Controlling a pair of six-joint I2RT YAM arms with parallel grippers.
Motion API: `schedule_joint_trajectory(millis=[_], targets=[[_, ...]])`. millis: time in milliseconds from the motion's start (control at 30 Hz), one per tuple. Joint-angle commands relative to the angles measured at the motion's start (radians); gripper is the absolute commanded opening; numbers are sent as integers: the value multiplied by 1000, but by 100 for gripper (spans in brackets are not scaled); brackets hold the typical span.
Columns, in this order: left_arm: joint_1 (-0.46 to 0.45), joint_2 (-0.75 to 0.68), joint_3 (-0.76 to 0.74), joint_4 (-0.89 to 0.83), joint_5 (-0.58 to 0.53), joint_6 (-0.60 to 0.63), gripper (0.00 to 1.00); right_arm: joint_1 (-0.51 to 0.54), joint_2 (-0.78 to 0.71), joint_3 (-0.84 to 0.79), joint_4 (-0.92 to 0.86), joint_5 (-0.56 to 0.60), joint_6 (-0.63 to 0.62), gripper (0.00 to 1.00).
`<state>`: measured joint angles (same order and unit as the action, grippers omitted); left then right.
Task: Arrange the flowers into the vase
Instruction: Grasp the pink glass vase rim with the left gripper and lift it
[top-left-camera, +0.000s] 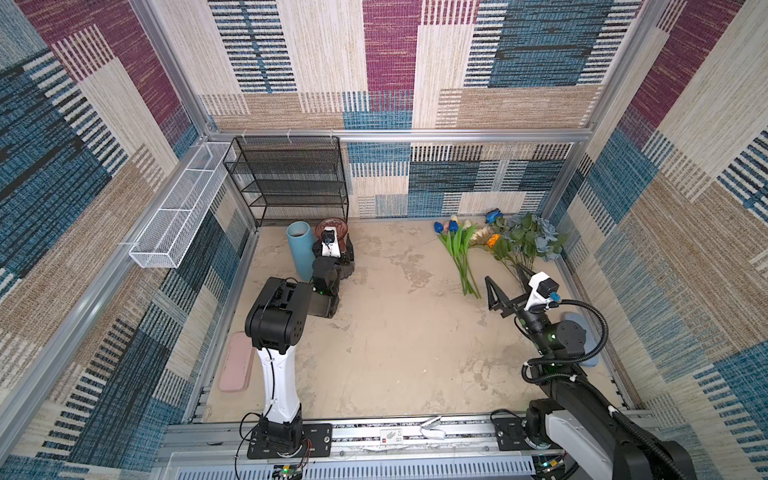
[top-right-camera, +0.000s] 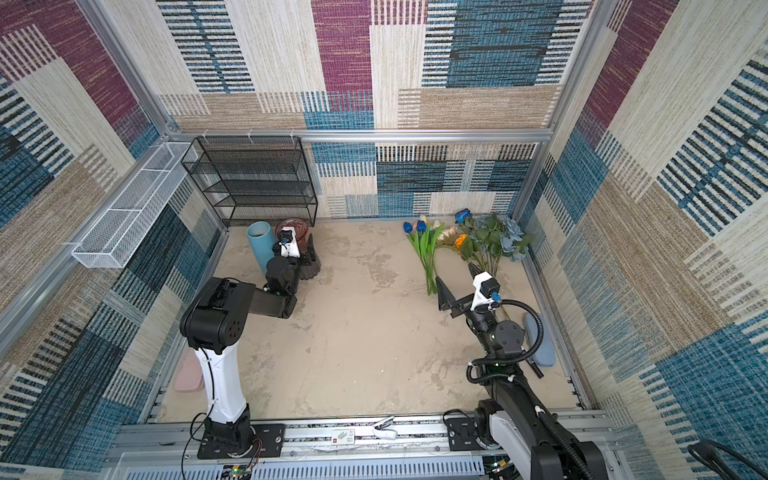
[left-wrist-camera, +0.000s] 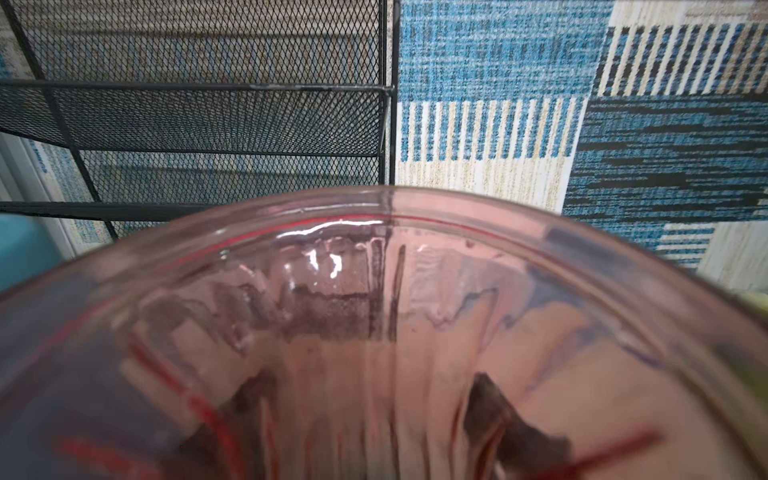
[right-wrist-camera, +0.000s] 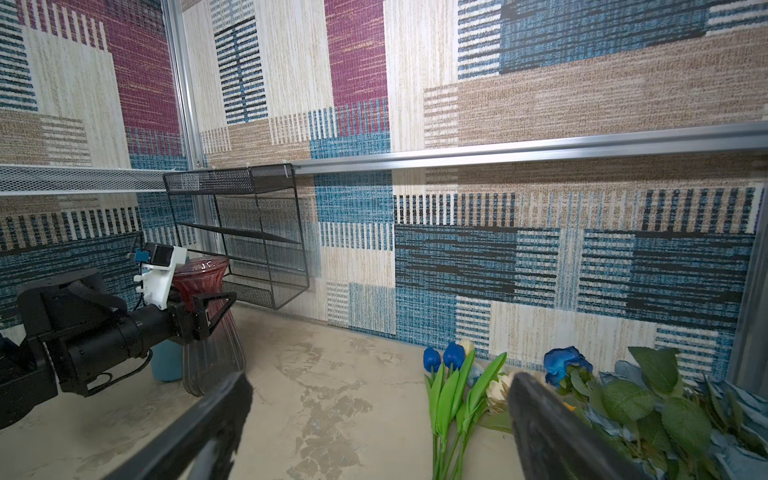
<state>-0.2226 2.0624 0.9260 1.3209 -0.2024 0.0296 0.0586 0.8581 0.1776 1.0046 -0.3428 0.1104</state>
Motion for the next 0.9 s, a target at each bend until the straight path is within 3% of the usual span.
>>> schedule_joint_trajectory(millis=[0,567,867], targets=[[2,2,0,55,23,0,73,0,-11,-3,0,17,2,100],[-24,-73,-83,89,174,-5,19,1,18,26,-24,2,-1,100],[-199,-182,-155,89,292,-42,17,1,179,131,27,-47,12,100]])
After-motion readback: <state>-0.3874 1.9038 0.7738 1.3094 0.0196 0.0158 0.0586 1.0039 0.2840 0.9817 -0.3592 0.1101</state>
